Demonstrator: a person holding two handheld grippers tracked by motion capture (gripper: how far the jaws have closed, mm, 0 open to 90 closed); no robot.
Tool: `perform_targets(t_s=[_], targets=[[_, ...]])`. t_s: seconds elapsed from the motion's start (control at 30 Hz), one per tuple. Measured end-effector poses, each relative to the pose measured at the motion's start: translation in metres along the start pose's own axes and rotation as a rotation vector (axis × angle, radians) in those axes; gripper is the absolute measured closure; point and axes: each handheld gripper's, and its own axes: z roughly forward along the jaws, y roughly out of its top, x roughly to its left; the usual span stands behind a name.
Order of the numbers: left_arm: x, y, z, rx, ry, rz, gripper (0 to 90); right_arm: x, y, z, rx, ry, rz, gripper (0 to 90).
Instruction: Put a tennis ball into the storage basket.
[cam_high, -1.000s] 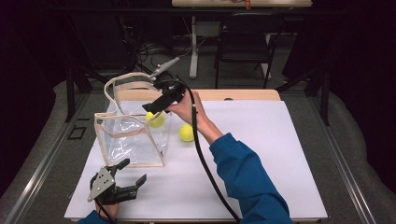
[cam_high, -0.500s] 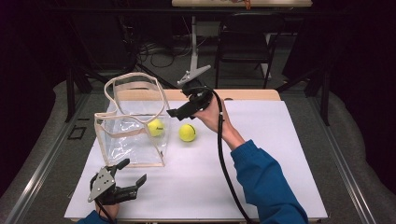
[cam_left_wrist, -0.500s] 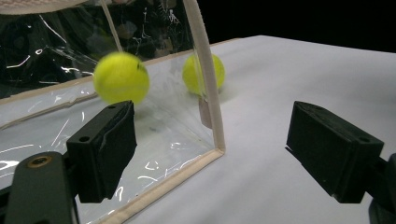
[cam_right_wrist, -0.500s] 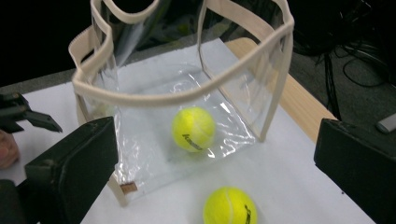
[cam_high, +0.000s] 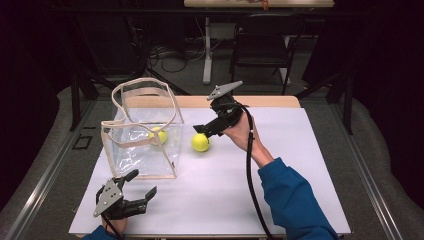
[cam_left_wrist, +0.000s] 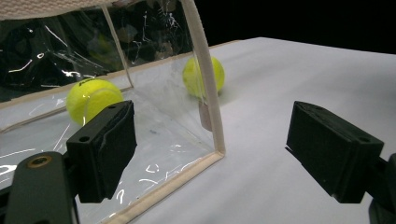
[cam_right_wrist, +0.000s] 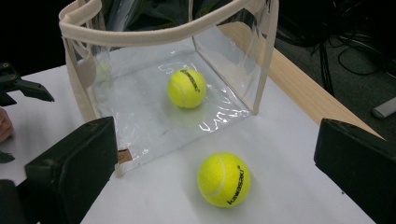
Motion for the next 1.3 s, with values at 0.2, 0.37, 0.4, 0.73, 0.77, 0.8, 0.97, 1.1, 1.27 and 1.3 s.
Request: perform_targets(t_s=[0.2, 0.37, 0.4, 0.73, 0.77, 0.8, 0.97, 1.1, 1.27, 1.3], targets=[[0.000, 0.000, -0.002, -0.005, 0.005, -0.003, 15.9, 0.002, -0.009, -0.005, 0.000, -0.003, 0.000, 0.0], [0.000, 0.000, -0.001, -0.003, 0.000, -0.004, 15.9, 0.003, -0.019, -0.004, 0.005, -0.003, -0.005, 0.0], [0.000, 0.000, -0.001, -0.004, 0.000, -0.005, 15.9, 0.003, -0.021, -0.004, 0.006, -0.002, -0.003, 0.0], [0.000, 0.000, -0.001, 0.003, -0.002, -0.004, 15.9, 0.003, -0.039, -0.009, -0.007, -0.009, 0.004, 0.0], [0.000, -0.001, -0.001, 0.004, -0.002, -0.003, 15.9, 0.003, -0.042, -0.008, -0.005, -0.009, 0.008, 0.0], [0.000, -0.001, -0.001, 0.005, -0.002, -0.003, 15.9, 0.003, -0.045, -0.007, -0.004, -0.008, 0.009, 0.0], [-0.001, -0.001, 0.000, 0.007, -0.006, -0.003, 15.9, 0.002, -0.057, -0.002, 0.004, -0.013, 0.016, 0.0], [0.000, -0.001, 0.002, 0.007, -0.008, 0.001, 15.9, 0.004, -0.064, 0.000, 0.010, -0.017, 0.008, 0.0], [-0.001, -0.001, 0.002, 0.011, -0.015, 0.002, 15.9, 0.005, -0.075, 0.001, 0.016, -0.018, 0.010, 0.0], [-0.001, -0.001, 0.002, 0.012, -0.015, 0.004, 15.9, 0.005, -0.077, 0.001, 0.014, -0.016, 0.013, 0.0]])
